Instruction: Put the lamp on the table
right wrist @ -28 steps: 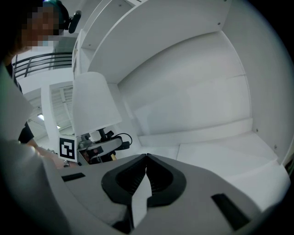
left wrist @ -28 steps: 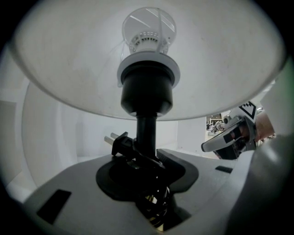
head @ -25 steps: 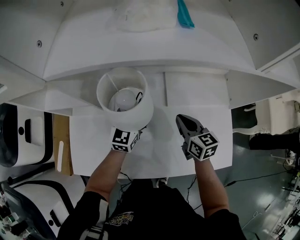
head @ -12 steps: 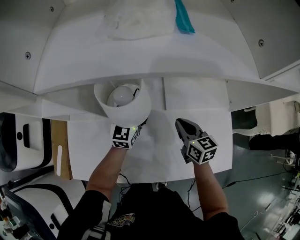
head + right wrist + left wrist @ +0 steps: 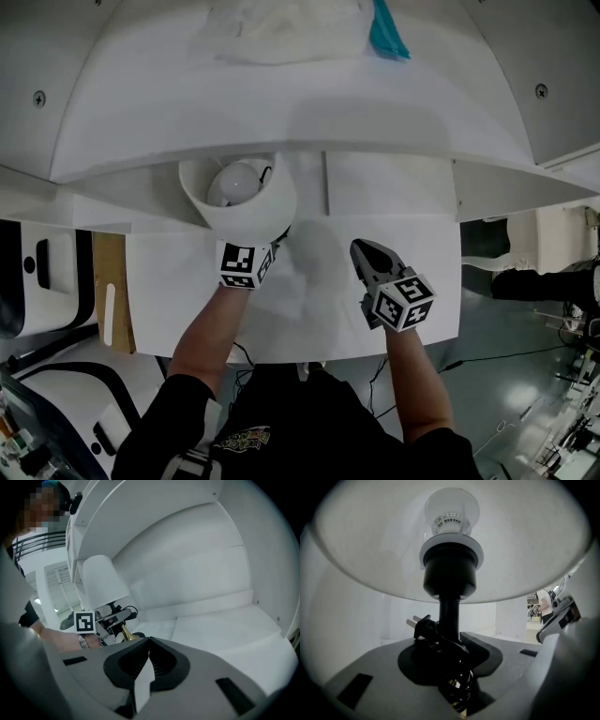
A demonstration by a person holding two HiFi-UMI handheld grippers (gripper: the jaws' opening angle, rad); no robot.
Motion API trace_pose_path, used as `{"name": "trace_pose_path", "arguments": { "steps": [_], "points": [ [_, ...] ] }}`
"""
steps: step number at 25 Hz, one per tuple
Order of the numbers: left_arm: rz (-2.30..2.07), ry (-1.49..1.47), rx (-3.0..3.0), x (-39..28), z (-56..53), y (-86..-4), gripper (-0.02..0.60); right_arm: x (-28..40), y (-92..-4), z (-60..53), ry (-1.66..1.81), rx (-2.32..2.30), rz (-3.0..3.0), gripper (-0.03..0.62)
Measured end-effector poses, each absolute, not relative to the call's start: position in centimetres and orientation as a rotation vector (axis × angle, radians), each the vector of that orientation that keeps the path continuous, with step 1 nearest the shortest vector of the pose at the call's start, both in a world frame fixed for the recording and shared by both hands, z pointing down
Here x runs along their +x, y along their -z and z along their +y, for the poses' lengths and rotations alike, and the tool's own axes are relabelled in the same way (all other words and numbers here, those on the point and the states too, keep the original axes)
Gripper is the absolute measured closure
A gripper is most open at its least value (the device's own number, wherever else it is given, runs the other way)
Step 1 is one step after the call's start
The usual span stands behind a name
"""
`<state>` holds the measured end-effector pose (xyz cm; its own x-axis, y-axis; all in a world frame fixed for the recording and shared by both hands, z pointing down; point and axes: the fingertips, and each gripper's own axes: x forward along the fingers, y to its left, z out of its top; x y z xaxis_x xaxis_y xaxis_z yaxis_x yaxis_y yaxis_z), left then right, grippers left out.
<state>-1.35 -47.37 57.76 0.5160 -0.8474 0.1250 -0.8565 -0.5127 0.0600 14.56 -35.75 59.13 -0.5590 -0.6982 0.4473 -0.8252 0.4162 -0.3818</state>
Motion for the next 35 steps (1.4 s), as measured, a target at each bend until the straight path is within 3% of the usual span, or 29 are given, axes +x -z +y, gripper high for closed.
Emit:
{"name": "trace_pose_path", "arguments": {
  "steps": [23, 31, 35],
  "points": [
    [-1.513, -0.123, 2.660, -1.4, -46.7, -58.6, 0.425, 14.1, -59.9, -34.5, -0.895, 1.315, -2.448, 0.568],
    [-1.568, -0.163, 2.593, -2.9, -45.1, -58.8, 0.362, 14.3, -59.3, -33.5, -0.875, 1.304, -2.465, 0.568],
    [-1.600, -0.196, 2.540, -3.9, -43.1, -59.3, 0.360, 14.3, -58.5, -32.6, -0.865, 1.295, -2.483, 0.568]
  ]
}}
